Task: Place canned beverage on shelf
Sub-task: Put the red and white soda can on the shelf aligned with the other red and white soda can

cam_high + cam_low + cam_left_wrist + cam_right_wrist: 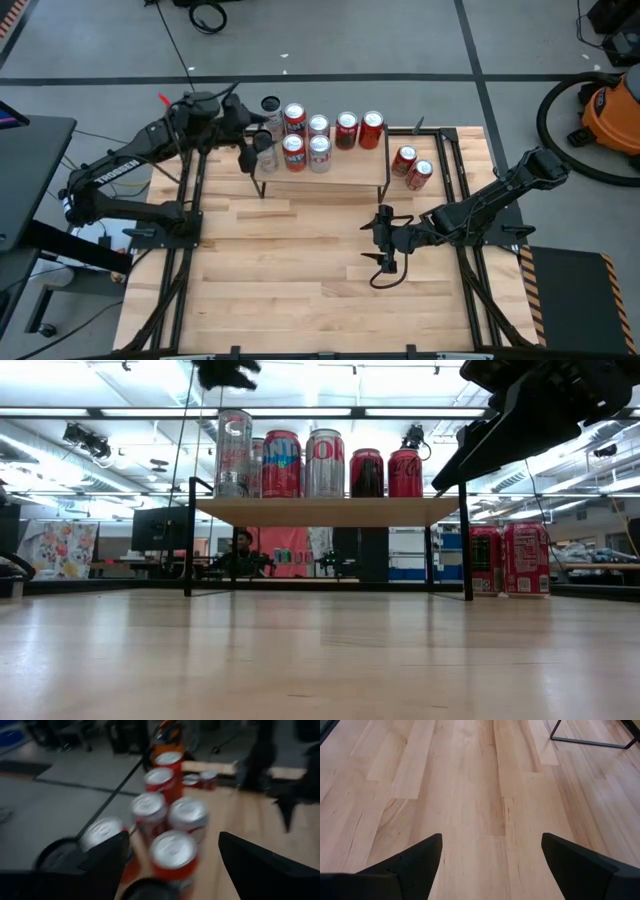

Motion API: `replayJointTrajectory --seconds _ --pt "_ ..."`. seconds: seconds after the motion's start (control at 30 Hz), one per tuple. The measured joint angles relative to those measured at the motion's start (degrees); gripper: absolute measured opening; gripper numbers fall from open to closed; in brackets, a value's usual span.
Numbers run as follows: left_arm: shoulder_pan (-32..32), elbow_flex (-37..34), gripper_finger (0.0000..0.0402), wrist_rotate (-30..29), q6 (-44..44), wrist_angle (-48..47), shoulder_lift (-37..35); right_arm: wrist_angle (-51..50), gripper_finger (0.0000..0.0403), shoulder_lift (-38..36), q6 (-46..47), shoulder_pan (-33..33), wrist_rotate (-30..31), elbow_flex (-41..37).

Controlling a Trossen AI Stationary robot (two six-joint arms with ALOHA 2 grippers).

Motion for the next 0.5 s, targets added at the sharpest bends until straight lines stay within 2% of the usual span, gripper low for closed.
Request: replayJointTrajectory --seconds 0.1,0.2,0.33,0.5 --pt "-6.2 -0.4 0.0315 0.6 -0.5 4.5 0.1 0.0 0.0352 0.0 -0.3 0.0 0.2 0.0" --pt "-15.0 -0.4 0.0304 0.9 1.1 9.6 1.2 0.0 0.0352 0.0 -0.4 0.0 0.2 0.0" --pt "-26.1 -0.5 0.0284 -4.6 1.9 10.9 5.5 -0.9 0.0352 -0.1 -0.2 0.0 1.0 0.0" --pt "-36.0 -4.1 0.0262 -8.8 1.9 14.1 11.7 -10.6 0.0352 -2.2 5.2 0.3 4.3 1.5"
